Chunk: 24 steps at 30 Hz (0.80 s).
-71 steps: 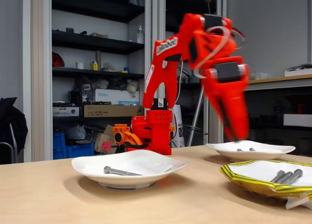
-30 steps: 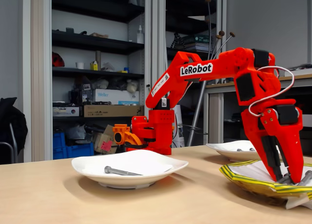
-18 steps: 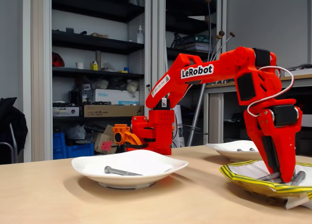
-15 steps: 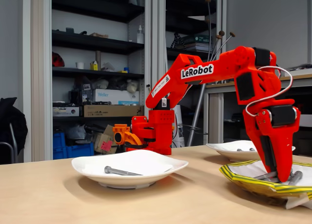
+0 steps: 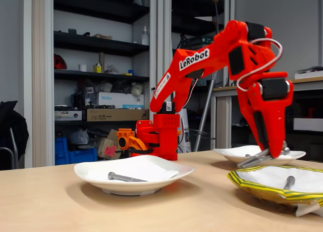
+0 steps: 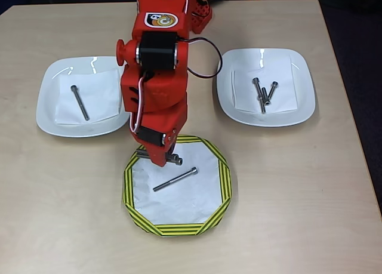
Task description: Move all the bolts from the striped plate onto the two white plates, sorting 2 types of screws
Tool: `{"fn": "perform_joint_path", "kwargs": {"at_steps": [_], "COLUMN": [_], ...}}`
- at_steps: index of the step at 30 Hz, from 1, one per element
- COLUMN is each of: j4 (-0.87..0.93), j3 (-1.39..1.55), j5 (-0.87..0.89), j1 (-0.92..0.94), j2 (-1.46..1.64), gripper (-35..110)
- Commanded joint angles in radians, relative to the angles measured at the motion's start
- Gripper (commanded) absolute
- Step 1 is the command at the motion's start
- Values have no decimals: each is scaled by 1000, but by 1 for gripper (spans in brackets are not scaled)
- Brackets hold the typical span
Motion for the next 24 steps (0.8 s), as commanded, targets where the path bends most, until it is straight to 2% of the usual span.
{"fn": "perform_joint_path", "kwargs": {"at_steps": [1, 15, 24], "j4": [15, -14, -49], "j3": [87, 500, 715], "j5": [23, -71, -112], "j1": [67, 368, 534], "j2": [160, 449, 515], "gripper": [0, 0, 0]}}
